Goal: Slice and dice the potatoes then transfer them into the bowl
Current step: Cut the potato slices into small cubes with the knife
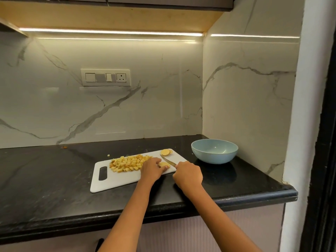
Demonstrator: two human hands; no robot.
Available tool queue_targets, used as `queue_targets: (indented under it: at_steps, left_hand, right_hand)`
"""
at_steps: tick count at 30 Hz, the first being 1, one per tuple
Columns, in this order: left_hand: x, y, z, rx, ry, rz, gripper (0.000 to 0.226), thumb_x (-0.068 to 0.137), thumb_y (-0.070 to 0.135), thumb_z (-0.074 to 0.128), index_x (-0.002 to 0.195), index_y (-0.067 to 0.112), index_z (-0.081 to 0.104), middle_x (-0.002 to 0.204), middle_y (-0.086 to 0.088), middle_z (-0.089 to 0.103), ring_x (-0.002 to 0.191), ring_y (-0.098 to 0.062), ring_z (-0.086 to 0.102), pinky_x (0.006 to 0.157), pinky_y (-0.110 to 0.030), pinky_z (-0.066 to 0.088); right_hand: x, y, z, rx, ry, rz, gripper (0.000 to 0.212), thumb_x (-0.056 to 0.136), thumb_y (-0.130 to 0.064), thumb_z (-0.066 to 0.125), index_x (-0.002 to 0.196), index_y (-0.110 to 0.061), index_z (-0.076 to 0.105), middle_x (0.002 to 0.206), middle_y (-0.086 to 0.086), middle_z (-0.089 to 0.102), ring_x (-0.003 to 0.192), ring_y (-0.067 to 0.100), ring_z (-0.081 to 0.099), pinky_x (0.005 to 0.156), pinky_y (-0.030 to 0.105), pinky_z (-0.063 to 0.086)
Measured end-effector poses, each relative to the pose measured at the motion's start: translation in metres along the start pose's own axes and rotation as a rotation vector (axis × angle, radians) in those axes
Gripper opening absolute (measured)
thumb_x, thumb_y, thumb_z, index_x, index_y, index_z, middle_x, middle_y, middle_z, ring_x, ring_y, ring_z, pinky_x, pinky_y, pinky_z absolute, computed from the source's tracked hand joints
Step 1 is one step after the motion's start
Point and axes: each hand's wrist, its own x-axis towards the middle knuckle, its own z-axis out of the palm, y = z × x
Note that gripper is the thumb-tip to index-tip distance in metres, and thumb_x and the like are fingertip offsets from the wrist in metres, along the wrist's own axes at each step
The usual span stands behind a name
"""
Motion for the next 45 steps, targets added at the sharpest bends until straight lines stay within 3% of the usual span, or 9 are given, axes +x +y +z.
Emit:
queue_targets:
  at_steps: [7,12,19,25,30,33,36,38,45]
  left_hand:
    - [0.006,-0.002,0.000,-0.028,0.005,0.005,0.011,0.083,0.028,0.068,0.075,0.028,0.060,0.099,-0.004,0.061,0.094,-0.017,0.055,0.084,-0.032,0.044]
    - [0.010,-0.005,0.001,-0.043,-0.001,0.003,0.028,0.082,0.025,0.069,0.107,0.011,0.068,0.110,-0.007,0.065,0.104,-0.021,0.057,0.084,-0.031,0.044]
    - [0.009,-0.004,0.004,-0.043,0.019,-0.004,0.036,0.081,0.025,0.070,0.057,0.028,0.043,0.077,0.000,0.053,0.078,-0.016,0.048,0.070,-0.030,0.038]
    - [0.009,-0.005,0.002,-0.041,-0.005,0.011,0.032,0.082,0.027,0.069,0.109,0.009,0.067,0.114,-0.007,0.064,0.105,-0.021,0.057,0.083,-0.029,0.042]
    - [0.005,-0.004,0.001,-0.018,-0.004,0.027,0.008,0.083,0.026,0.067,0.077,0.022,0.064,0.089,-0.004,0.060,0.087,-0.016,0.051,0.076,-0.029,0.040]
    - [0.008,-0.007,0.003,-0.018,0.004,0.019,0.038,0.084,0.026,0.066,0.059,0.030,0.037,0.073,0.003,0.047,0.083,-0.016,0.046,0.073,-0.027,0.034]
    - [0.006,-0.006,0.001,-0.064,0.019,-0.002,0.012,0.083,0.026,0.068,0.089,0.016,0.067,0.103,-0.010,0.062,0.099,-0.020,0.055,0.085,-0.029,0.041]
    - [0.008,-0.007,0.002,-0.053,0.044,-0.010,0.039,0.082,0.027,0.069,0.113,0.005,0.064,0.121,-0.010,0.061,0.110,-0.022,0.055,0.091,-0.030,0.041]
    - [0.009,-0.010,0.004,-0.059,0.083,-0.006,0.039,0.083,0.024,0.068,0.117,0.006,0.063,0.125,-0.009,0.060,0.113,-0.021,0.054,0.093,-0.028,0.041]
  right_hand:
    - [-0.001,-0.003,0.000,-0.005,0.015,-0.010,0.029,0.097,-0.024,0.042,0.119,-0.013,0.055,0.110,0.007,0.061,0.096,0.018,0.059,0.074,0.025,0.039]
    - [0.000,-0.006,0.001,-0.034,0.017,-0.012,0.029,0.096,-0.023,0.042,0.119,-0.013,0.056,0.113,0.007,0.061,0.098,0.019,0.059,0.071,0.024,0.036]
    - [0.005,-0.009,-0.005,-0.054,-0.090,-0.049,0.027,0.096,-0.021,0.043,0.116,-0.012,0.057,0.113,0.006,0.062,0.100,0.020,0.059,0.071,0.025,0.037]
    - [-0.015,0.003,-0.009,-0.140,-0.052,-0.095,0.030,0.096,-0.021,0.044,0.122,-0.011,0.056,0.117,0.008,0.059,0.102,0.022,0.058,0.075,0.027,0.039]
    - [-0.004,-0.004,-0.004,-0.124,-0.048,-0.079,0.028,0.097,-0.019,0.043,0.120,-0.010,0.057,0.114,0.008,0.059,0.099,0.022,0.060,0.070,0.026,0.037]
    - [-0.005,-0.003,-0.001,-0.081,-0.030,-0.053,0.029,0.096,-0.019,0.042,0.120,-0.011,0.057,0.113,0.008,0.060,0.098,0.021,0.060,0.071,0.026,0.038]
    - [-0.008,0.001,-0.001,-0.044,-0.004,-0.031,0.030,0.097,-0.019,0.040,0.121,-0.011,0.055,0.115,0.008,0.059,0.098,0.021,0.059,0.075,0.027,0.042]
    - [-0.009,0.001,-0.002,-0.035,0.005,-0.023,0.030,0.097,-0.019,0.040,0.122,-0.012,0.054,0.115,0.008,0.059,0.099,0.021,0.059,0.076,0.028,0.043]
    - [-0.010,0.001,-0.003,-0.040,-0.013,-0.060,0.029,0.096,-0.017,0.039,0.120,-0.011,0.055,0.112,0.009,0.059,0.096,0.022,0.059,0.071,0.027,0.039]
